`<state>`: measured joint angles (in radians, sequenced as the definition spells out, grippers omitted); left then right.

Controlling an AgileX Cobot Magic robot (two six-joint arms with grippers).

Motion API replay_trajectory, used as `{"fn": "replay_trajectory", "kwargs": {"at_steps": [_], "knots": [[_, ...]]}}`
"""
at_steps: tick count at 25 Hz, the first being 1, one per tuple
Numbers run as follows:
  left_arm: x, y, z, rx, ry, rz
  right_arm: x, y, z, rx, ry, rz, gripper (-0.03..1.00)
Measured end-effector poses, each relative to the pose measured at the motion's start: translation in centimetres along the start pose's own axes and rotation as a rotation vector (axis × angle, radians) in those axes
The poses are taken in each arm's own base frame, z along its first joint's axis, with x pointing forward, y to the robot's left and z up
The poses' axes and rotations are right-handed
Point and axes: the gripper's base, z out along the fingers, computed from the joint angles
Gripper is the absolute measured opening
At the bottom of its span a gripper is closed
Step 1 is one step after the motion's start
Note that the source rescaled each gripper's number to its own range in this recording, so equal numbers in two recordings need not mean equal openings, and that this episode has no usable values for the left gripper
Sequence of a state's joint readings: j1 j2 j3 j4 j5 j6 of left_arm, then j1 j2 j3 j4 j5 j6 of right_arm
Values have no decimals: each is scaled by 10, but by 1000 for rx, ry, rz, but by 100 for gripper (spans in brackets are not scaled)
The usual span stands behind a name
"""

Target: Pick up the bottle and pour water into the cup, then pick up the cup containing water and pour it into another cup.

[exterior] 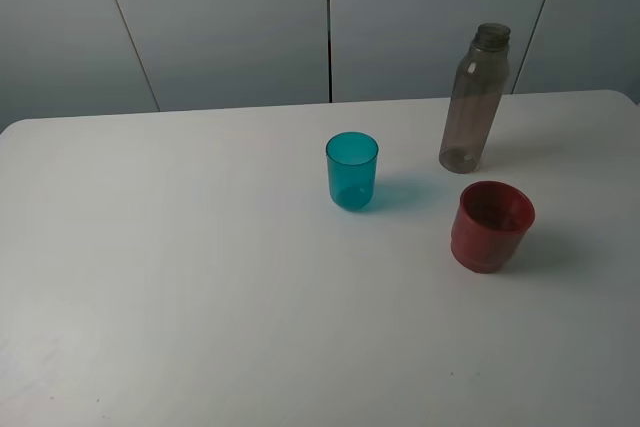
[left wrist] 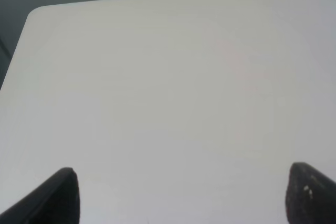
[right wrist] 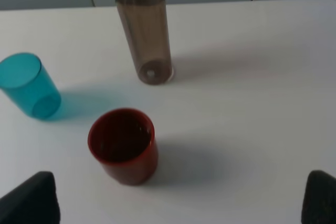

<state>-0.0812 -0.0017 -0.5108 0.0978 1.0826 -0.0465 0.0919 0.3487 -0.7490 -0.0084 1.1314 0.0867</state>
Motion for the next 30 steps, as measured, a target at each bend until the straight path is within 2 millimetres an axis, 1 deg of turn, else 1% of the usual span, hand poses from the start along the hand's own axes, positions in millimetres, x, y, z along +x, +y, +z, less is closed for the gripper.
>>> {"fn": "replay_trajectory", "kwargs": {"at_steps": [1,3,6,8,10,12,15,30], "knots": [[0,0,0,0,0,0,11,-1,-3,0,-2,-2,99],[0,0,0,0,0,0,30,-2,-3,1,13,-2,99],[0,0,0,0,0,0,51,-4,-1,-1,-9,-1,99],[0,0,0,0,0,0,62,-5,0,-2,-32,-1,99],[0,0,0,0,0,0,70,-6,4,-7,-91,-1,99],[0,0,0,0,0,0,73,-6,5,-9,-120,-14,99],[0,0,0,0,0,0,72,-6,4,-9,-141,-35,99],[0,0,0,0,0,0,72,-6,4,-4,-147,-46,99]]}}
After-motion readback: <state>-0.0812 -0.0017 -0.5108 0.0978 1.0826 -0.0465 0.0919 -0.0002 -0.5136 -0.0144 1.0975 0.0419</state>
